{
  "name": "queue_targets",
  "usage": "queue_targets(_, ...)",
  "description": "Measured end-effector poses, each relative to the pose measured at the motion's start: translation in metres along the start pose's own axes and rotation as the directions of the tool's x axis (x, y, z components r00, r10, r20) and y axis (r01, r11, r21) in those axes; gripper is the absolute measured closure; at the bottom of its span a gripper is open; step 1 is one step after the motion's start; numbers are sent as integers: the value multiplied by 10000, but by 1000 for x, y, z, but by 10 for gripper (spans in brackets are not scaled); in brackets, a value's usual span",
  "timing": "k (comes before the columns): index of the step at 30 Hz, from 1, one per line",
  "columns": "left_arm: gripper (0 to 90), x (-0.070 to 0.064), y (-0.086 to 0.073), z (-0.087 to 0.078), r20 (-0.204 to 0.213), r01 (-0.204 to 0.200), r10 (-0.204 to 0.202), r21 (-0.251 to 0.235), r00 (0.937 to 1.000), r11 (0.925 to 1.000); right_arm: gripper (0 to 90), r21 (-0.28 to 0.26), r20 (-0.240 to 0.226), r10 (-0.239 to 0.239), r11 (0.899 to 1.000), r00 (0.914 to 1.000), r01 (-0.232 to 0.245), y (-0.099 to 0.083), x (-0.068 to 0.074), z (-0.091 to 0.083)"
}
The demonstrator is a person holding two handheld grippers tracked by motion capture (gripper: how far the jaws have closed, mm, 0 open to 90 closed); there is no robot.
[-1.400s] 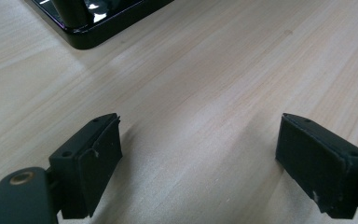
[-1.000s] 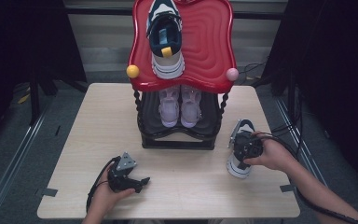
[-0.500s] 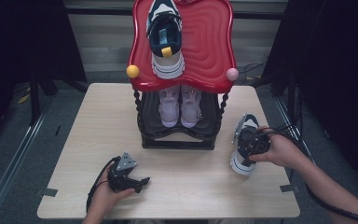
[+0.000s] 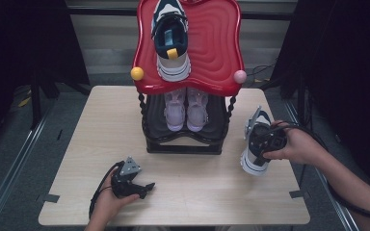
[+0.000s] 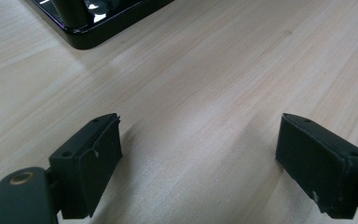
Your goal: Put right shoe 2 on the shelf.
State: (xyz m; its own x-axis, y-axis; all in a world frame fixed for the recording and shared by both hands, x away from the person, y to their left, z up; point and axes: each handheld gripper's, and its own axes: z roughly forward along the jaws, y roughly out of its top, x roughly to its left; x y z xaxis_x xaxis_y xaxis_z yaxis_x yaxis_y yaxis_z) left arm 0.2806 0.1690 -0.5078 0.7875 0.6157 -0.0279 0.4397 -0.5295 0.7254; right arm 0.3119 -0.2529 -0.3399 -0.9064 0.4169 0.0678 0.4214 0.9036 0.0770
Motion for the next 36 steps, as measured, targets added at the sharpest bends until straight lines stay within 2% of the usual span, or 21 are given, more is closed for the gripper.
queue_targets(5, 136, 0, 0, 0, 10, 17, -17, 10, 10000, 10000, 736, 102, 25, -39, 9999, 10000, 38, 1, 3, -18)
queue_targets(6, 136, 0, 0, 0, 6, -10, 10, 9, 10000, 10000, 736, 142, 46, -167, 9998, 9998, 166, 2, 3, -22)
queue_targets(8, 136, 0, 0, 0, 8, -6, 6, 10, 10000, 10000, 736, 136, -28, -31, 9999, 10000, 32, 2, 5, -30)
queue_targets(14, 136, 0, 0, 0, 46, 53, -53, 13, 10000, 10000, 736, 157, 184, -128, 9998, 9997, 125, 3, 7, -54)
queue_targets(19, 136, 1, 0, -1, 84, 11, -12, 118, 10000, 9999, 736, -212, 340, -123, 9997, 9993, 130, 5, 10, -82)
queue_targets(25, 136, 1, 0, -1, 76, 7, -8, 118, 10000, 9999, 736, -258, 507, -167, 9995, 9986, 180, 11, 16, -115)
queue_targets(31, 136, 1, 0, -1, 60, 31, -31, 78, 10000, 10000, 736, -141, 912, -270, 9995, 9955, 284, 19, 22, -149)
queue_targets(36, 136, 1, 0, -1, 39, 11, -11, 97, 10000, 10000, 735, -109, 1369, -432, 9989, 9896, 452, 25, 27, -177)
